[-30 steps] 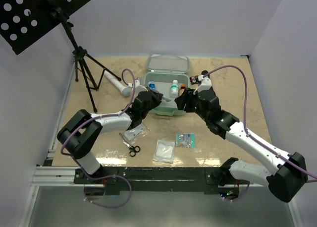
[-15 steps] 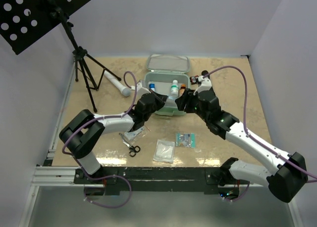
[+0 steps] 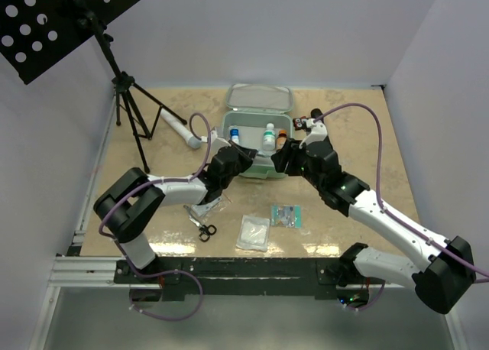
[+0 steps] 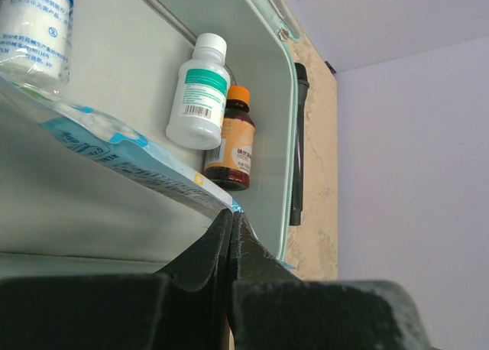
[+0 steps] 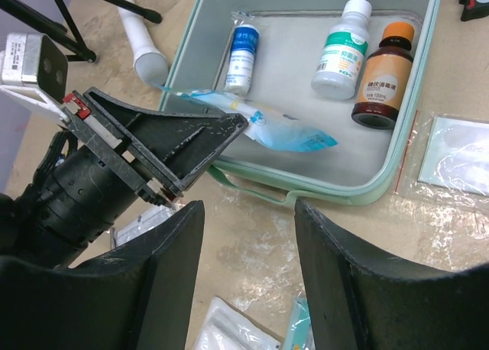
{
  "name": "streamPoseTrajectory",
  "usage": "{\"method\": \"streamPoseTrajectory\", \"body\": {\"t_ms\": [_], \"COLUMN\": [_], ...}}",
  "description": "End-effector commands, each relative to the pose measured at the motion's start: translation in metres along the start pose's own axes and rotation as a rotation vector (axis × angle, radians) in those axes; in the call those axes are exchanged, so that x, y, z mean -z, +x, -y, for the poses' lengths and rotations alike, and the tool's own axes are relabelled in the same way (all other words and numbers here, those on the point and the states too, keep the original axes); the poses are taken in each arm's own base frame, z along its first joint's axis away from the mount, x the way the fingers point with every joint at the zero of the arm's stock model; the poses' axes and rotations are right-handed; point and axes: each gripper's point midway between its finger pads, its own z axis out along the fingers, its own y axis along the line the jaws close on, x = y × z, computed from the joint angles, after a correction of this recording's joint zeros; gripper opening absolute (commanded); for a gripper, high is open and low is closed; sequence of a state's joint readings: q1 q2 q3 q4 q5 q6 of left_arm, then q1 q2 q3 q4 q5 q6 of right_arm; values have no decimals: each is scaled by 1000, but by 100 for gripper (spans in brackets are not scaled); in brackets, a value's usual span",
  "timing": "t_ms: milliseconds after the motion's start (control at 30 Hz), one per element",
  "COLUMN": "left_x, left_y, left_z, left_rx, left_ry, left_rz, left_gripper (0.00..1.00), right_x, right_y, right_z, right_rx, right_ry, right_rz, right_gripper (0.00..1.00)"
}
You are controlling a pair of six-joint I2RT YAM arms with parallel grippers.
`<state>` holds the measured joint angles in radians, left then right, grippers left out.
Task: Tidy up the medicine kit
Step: Place the medical item at the medicine box.
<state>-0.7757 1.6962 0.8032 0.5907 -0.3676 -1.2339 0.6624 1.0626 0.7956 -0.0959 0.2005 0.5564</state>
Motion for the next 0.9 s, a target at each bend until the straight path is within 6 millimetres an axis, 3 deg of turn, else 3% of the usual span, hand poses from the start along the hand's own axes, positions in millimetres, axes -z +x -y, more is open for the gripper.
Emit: {"method": "streamPoseTrajectory", "body": {"t_ms": [0,200,333,533,867], "left_x": [-2,1,3,15,47], "left_y": [6,15,18,16,2], "left_z": [-6,-18,-16,-17,-15], "left_rx": [47,67,61,49,21], "left_ry": [7,-9,-1,-10,-6], "left_rz": [3,-32,-55,-68,-72], "left_gripper": [0,2,21,36,42], "right_x": [1,2,2,3,0], "right_y": [-9,-6,-7,-7,-3], "right_z": [1,2,2,2,2], "right_rx": [6,7,8,5,0], "right_ry": [7,8,9,4,4], "right_rz": [39,34,36,37,29], "right_gripper": [55,55,55,55,55]}}
